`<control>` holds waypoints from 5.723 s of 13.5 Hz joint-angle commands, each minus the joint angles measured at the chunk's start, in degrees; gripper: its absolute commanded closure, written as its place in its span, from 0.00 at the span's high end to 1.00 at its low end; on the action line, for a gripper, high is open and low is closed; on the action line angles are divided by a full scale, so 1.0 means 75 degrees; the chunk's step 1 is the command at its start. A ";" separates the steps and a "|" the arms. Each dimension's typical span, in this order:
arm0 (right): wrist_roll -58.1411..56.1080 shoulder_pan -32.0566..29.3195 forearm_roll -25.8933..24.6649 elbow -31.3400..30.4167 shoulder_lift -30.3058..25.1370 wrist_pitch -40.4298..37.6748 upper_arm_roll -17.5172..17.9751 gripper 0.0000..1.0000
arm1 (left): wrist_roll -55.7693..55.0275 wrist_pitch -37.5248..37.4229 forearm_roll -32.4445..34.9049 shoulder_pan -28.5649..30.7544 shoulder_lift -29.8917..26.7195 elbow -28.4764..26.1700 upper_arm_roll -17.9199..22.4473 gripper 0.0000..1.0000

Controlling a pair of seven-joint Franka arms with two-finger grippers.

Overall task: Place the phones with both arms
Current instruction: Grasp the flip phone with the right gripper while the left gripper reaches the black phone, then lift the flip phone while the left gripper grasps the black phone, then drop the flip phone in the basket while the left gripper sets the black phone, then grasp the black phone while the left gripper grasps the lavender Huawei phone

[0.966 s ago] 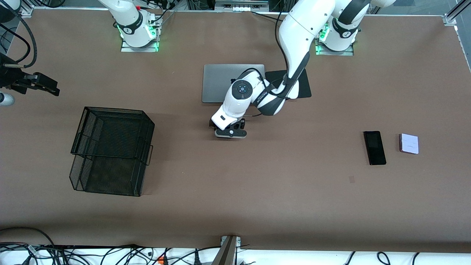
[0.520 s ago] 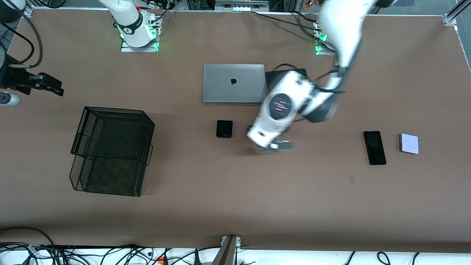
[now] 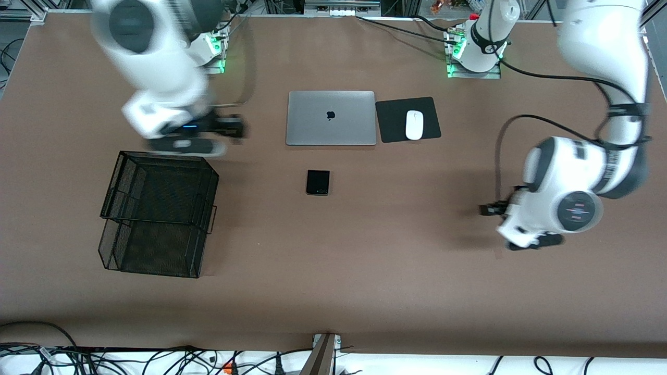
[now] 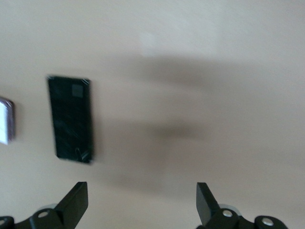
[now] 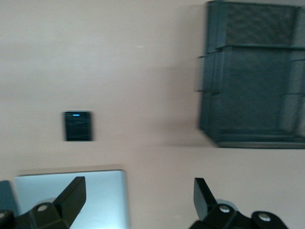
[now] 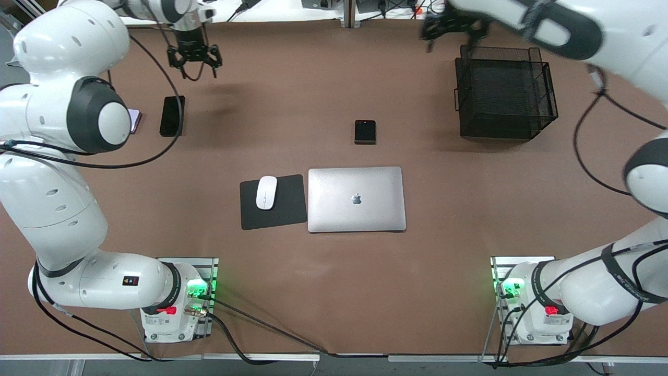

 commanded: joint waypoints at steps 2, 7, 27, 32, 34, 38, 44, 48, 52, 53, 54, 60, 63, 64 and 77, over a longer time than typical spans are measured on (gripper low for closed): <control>0.1175 0.1348 0.0135 0.1685 0.1787 0.0367 -0.0125 1.00 | 0.1331 0.1704 0.0300 0.1127 -0.0092 -0.1140 -0.0189 1.00; 0.1025 0.1421 0.0159 0.0941 0.2539 0.1618 -0.0125 1.00 | 0.1930 0.4210 0.0907 0.1574 -0.0314 -0.2921 -0.0166 1.00; 0.0931 0.1467 0.0147 -0.0446 0.3982 0.4763 -0.0148 0.09 | 0.2061 0.4674 0.0229 0.2256 -0.0056 -0.3558 -0.0377 0.00; 0.0837 0.1408 0.0170 -0.0002 0.2976 0.3022 -0.0195 0.08 | 0.1967 0.1787 0.0206 0.2150 -0.0326 -0.1875 -0.1136 0.01; 0.0569 0.1129 0.0182 0.0034 0.2320 0.2107 -0.0195 0.08 | 0.1979 0.0892 0.0206 0.2022 -0.0291 -0.1344 -0.1710 0.02; -0.1103 0.0239 0.0194 -0.0653 0.0693 0.0522 -0.0661 0.08 | 0.1384 0.0807 0.0044 0.1344 -0.0175 -0.1261 -0.2965 0.03; -0.4468 0.0154 0.0218 -0.2998 -0.0929 0.1093 -0.3566 0.08 | -0.1497 0.2793 -0.0673 -0.1210 0.0808 -0.0968 -0.2955 0.06; -0.5245 -0.0148 0.0287 -0.3774 -0.0358 0.2756 -0.4414 0.08 | -0.3595 0.4941 -0.0591 -0.2523 0.1465 -0.1015 -0.2850 0.23; -0.5749 -0.0478 0.1060 -0.3657 0.0418 0.3321 -0.4414 0.19 | -0.3787 0.5143 -0.0579 -0.2643 0.1584 -0.1073 -0.2779 1.00; -0.5761 -0.0502 0.1073 -0.3599 0.0430 0.3322 -0.4414 0.47 | -0.3799 0.5120 -0.0579 -0.2631 0.1561 -0.1073 -0.2779 1.00; -0.5761 -0.0502 0.1061 -0.3482 0.0512 0.3322 -0.4414 0.93 | -0.3799 0.5050 -0.0579 -0.2562 0.1502 -0.1073 -0.2791 1.00; -0.5727 -0.0373 0.1050 -0.1471 0.0559 0.1346 -0.4321 1.00 | -0.3472 0.1260 0.0075 -0.0820 -0.0078 -0.0968 -0.2662 1.00; -0.4607 0.0164 0.1061 -0.0636 0.0559 0.0476 -0.3923 1.00 | -0.1744 -0.0069 0.0881 0.0621 -0.0361 -0.0933 -0.2650 1.00; -0.3951 0.0468 0.1073 -0.0494 0.0559 0.0323 -0.3713 1.00 | -0.0797 -0.0118 0.1292 0.1172 -0.0385 -0.0944 -0.2662 1.00; -0.0992 0.2474 0.1612 0.0844 0.3980 0.3436 -0.1097 1.00 | 0.4744 0.4661 0.2562 0.6051 0.0200 -0.2959 -0.2662 1.00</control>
